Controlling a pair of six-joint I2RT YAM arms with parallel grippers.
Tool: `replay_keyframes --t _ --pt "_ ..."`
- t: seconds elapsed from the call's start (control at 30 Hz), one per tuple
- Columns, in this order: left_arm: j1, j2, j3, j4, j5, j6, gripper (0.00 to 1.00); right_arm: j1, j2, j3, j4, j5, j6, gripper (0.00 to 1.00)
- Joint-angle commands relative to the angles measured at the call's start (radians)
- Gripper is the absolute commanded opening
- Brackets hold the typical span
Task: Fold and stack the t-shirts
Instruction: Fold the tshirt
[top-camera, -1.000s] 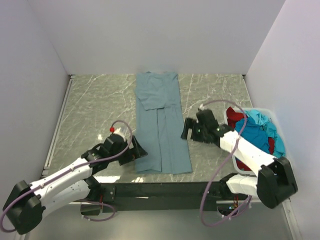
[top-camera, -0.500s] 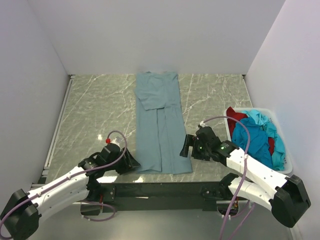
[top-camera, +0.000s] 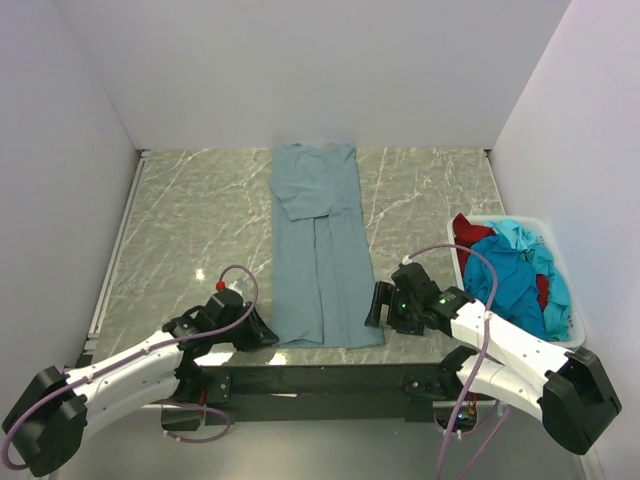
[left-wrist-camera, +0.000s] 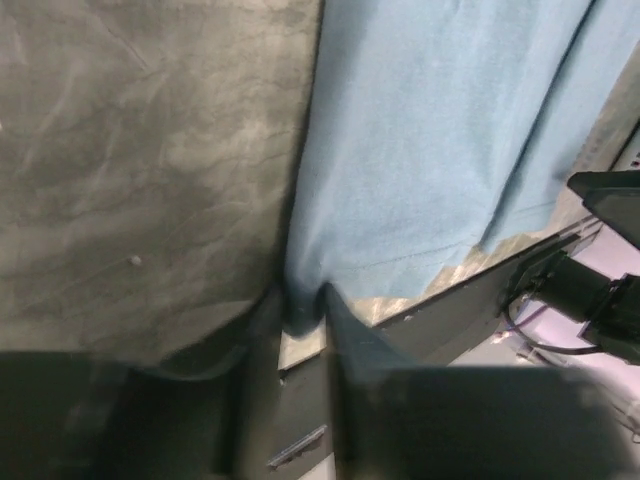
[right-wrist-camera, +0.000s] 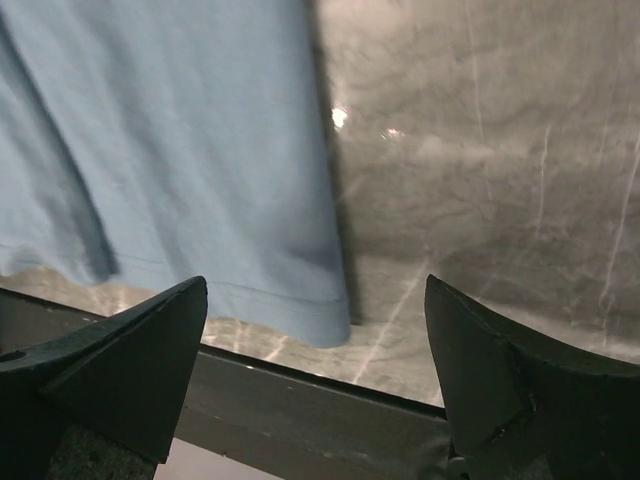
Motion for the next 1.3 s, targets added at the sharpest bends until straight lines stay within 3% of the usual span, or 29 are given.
replay_keyframes --t 0.0,0.03,0.1,0.37,0.43,0.57,0.67,0.77,0.9,1.27 --pt "-0.004 0.019 -0.039 0.057 0.026 0.022 0.22 0.009 0.014 -0.028 0.028 -0.025 0.026 0.93" --pt "-0.005 0.019 -0.047 0.085 0.036 0.018 0.18 0.007 0.019 -0.035 0.034 -0.036 0.031 0.93" --pt "-0.005 0.012 -0.059 0.091 0.033 0.012 0.01 0.009 0.021 -0.050 0.050 -0.071 0.032 0.90" --pt "-0.005 -0.056 -0.053 0.020 -0.011 0.025 0.01 0.021 0.007 -0.091 0.053 -0.128 0.049 0.78" --pt "-0.005 -0.070 -0.059 0.028 -0.007 0.024 0.01 0.019 0.013 -0.094 0.061 -0.129 0.054 0.65" --pt "-0.004 -0.067 -0.068 0.039 -0.003 0.031 0.01 0.032 0.036 -0.102 0.059 -0.137 0.048 0.57" --pt "-0.005 -0.062 -0.084 0.071 0.010 0.030 0.00 0.039 0.059 -0.111 0.090 -0.139 0.054 0.45" --pt "-0.005 -0.053 -0.084 0.091 0.023 0.031 0.01 0.051 0.079 -0.108 0.099 -0.122 0.061 0.27" --pt "-0.005 -0.060 -0.065 0.074 0.023 0.041 0.00 0.065 0.070 -0.099 0.088 -0.107 0.066 0.17" --pt "-0.005 -0.030 0.014 0.187 0.067 0.041 0.01 0.070 0.051 0.049 0.047 -0.024 0.016 0.11"
